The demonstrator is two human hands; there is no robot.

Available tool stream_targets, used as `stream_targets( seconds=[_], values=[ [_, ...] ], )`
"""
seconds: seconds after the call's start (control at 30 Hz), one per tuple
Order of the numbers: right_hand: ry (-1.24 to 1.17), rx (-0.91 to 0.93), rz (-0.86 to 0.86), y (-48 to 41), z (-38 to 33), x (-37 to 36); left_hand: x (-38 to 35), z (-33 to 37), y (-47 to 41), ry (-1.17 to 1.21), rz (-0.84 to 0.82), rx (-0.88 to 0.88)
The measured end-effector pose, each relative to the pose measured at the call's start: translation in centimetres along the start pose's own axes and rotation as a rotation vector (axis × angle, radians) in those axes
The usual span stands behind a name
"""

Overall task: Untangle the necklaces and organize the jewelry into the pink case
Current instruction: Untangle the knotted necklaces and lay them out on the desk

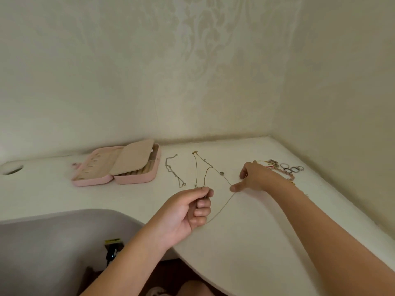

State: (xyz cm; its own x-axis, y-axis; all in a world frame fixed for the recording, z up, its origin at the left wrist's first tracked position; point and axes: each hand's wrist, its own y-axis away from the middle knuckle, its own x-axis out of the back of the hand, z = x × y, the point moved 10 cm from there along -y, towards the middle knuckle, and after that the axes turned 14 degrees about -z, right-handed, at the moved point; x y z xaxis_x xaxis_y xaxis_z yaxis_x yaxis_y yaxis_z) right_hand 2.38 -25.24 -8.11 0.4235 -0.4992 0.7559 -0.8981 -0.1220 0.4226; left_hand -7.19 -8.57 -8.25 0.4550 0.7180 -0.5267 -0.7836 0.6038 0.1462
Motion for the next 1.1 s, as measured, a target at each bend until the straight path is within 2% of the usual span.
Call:
stream_targets(
  seconds=[0.23, 0.43, 0.6, 0.7, 0.97, 1.1],
  values=[
    [0.099, -0.010, -0.050, 2.2, 0.5, -0.1, 0.4, -0.1, 0.4, -0.006, 0.044, -0.009],
    [-0.146, 0.164, 0.073, -0.5, -3.3, 1.8, 4.1, 1.6, -1.1, 0.050, 0.250, -0.160],
    [-0.072, 0.145, 0.078, -4.0, -5.5, 0.4, 6.3, 3.3, -2.7, 0.039, 0.346, -0.243],
    [-0.083, 0.124, 0.086, -5.0, -4.8, 0.8, 6.4, 3.9, -3.7, -0.031, 0.357, -0.241],
    [-0.077, 0.105, -0.040, -6.7, -3.4, 2.1, 7.0, 6.8, -5.7, -0.386, 0.440, -0.257],
    [-0.138, 0.152, 0.011, -7.5, -4.6, 1.8, 7.4, 7.8, -5.9, -0.505, 0.507, -0.354]
  ],
)
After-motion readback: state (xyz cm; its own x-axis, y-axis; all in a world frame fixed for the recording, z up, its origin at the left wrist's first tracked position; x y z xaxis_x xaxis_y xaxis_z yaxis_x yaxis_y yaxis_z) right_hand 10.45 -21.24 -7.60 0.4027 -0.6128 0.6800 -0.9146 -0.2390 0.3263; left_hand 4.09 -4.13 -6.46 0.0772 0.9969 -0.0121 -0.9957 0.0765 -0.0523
